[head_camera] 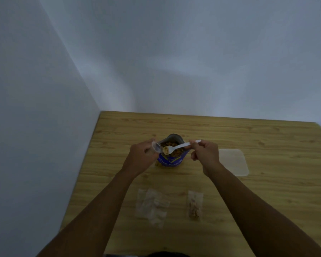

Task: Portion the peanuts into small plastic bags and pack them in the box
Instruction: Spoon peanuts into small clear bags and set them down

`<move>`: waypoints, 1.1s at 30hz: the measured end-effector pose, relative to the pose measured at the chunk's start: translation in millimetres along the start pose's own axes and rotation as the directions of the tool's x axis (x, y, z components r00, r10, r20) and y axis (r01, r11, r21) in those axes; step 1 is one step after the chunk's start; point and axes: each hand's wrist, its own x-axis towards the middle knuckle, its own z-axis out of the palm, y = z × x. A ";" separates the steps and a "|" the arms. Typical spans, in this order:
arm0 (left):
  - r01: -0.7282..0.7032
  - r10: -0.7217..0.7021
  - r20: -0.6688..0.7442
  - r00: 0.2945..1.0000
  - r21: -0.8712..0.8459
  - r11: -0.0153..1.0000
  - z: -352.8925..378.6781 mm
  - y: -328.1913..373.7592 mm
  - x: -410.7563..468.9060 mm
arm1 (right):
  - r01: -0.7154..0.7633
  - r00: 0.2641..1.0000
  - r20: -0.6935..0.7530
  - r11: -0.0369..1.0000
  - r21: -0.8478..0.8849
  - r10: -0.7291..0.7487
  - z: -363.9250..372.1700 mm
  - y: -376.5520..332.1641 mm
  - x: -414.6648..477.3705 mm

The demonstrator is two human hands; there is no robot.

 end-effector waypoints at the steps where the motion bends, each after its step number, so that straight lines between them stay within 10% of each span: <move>1: 0.000 0.000 -0.004 1.000 -0.003 1.000 0.1 1.4 -0.2 | -0.015 1.000 0.002 1.000 0.027 0.015 -1.8 -0.6 -0.2; 18: -0.020 0.027 -0.051 0.998 0.137 0.990 11.4 32.0 15.3 | -0.071 0.997 0.043 0.949 0.307 0.060 -41.1 -42.3 13.3; 26: 0.013 -0.008 -0.058 0.998 0.081 0.997 18.8 48.5 23.5 | 0.231 0.966 0.092 0.968 0.094 -0.240 -27.9 -76.1 2.2; 33: 0.125 -0.125 0.016 0.992 -0.008 0.992 21.8 51.0 30.4 | 0.594 0.790 0.321 0.781 -0.192 -0.522 -19.1 -91.8 -5.5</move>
